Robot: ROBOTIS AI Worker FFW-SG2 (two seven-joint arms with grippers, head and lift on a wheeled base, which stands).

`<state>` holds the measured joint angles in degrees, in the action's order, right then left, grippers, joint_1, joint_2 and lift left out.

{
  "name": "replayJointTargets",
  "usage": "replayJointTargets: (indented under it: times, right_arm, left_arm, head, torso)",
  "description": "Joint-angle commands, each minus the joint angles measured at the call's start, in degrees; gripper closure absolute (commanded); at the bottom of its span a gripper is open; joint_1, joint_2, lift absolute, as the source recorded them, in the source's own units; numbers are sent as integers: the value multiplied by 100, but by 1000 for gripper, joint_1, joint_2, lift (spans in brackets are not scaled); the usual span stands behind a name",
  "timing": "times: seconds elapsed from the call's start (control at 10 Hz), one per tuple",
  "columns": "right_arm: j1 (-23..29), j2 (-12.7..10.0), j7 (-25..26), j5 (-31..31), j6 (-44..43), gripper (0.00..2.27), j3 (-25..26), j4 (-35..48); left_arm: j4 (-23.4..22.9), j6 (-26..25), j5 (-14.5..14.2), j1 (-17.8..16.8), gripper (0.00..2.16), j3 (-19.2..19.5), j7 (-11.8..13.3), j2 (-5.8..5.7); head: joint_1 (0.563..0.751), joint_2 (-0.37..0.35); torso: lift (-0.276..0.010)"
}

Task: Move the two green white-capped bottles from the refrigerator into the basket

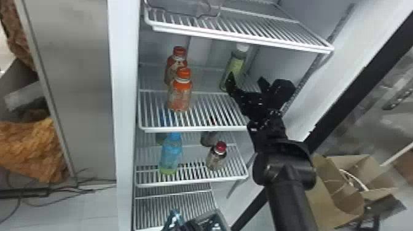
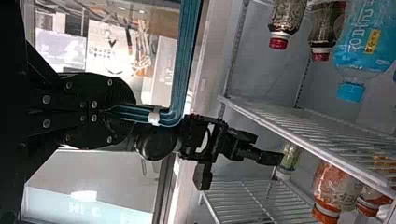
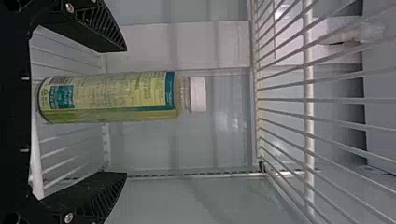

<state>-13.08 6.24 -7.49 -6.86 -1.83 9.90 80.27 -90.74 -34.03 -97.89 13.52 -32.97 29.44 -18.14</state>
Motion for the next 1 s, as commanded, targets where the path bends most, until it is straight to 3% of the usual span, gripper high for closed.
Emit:
replayJointTargets:
  times: [0.0,0.9]
  right_arm:
    - [-141,18,37,0,0,96,-64,-202]
    - [-1154,141,213,-11,-211,107,-293,-1622]
  left_arm:
    - [-3,0,-2,-17,1216,-17,0,-5]
    - [39,-14,-14,-115,1216,-85,-18,12]
  head:
    - [695,-350]
    - [695,-350]
  torso:
    - [-4]
    - [-4]
